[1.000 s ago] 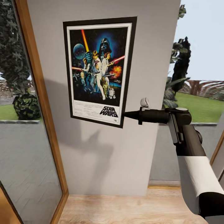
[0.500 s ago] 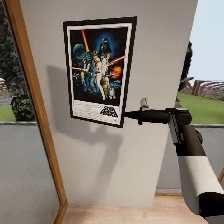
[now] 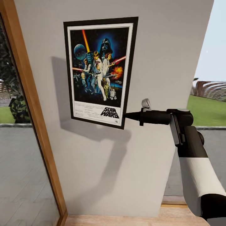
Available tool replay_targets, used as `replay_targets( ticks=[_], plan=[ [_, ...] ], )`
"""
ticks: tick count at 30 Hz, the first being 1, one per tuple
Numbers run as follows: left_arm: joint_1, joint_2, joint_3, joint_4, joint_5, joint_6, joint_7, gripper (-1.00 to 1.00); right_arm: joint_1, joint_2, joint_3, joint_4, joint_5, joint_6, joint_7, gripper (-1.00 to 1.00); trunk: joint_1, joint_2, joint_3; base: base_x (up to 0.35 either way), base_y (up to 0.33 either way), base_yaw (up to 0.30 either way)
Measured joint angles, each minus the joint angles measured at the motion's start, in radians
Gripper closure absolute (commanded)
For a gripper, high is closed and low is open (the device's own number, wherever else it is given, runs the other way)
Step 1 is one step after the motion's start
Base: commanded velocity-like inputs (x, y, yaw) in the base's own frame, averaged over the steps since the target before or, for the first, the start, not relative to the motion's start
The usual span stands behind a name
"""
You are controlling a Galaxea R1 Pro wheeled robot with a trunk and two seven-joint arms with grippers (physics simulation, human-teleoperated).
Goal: Pick up the poster from the kitchen countertop and hang it on one of the wall nails in the kitchen.
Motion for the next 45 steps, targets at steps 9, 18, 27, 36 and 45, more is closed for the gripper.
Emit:
replay_targets(
  ticks=[9,18,27,36,45],
  plan=[
    [0.000,0.000,-0.001,0.000,0.000,0.000,0.000,-1.00,0.000,0.000,0.000,0.000,0.000,0.000,0.017,1.00,0.000,0.000,0.000,0.008,0.001,0.000],
    [0.000,0.000,-0.001,0.000,0.000,0.000,0.000,-1.00,0.000,-0.004,0.000,0.000,0.000,0.000,0.019,1.00,0.000,0.000,0.000,0.222,0.036,0.000],
    [0.000,0.000,0.000,0.000,0.000,0.000,0.000,-1.00,0.000,-0.025,0.000,0.000,0.000,0.000,0.019,1.00,0.000,0.000,0.000,0.071,0.010,0.000],
    [0.000,0.000,0.000,0.000,0.000,0.000,0.000,-1.00,0.000,-0.028,0.000,0.000,0.000,0.000,0.019,1.00,0.000,0.000,0.000,0.001,0.000,0.000],
    [0.000,0.000,0.000,0.000,0.000,0.000,0.000,-1.00,0.000,-0.028,0.000,0.000,-0.001,0.000,0.019,1.00,0.000,0.000,0.000,0.035,0.009,0.000]
  ],
)
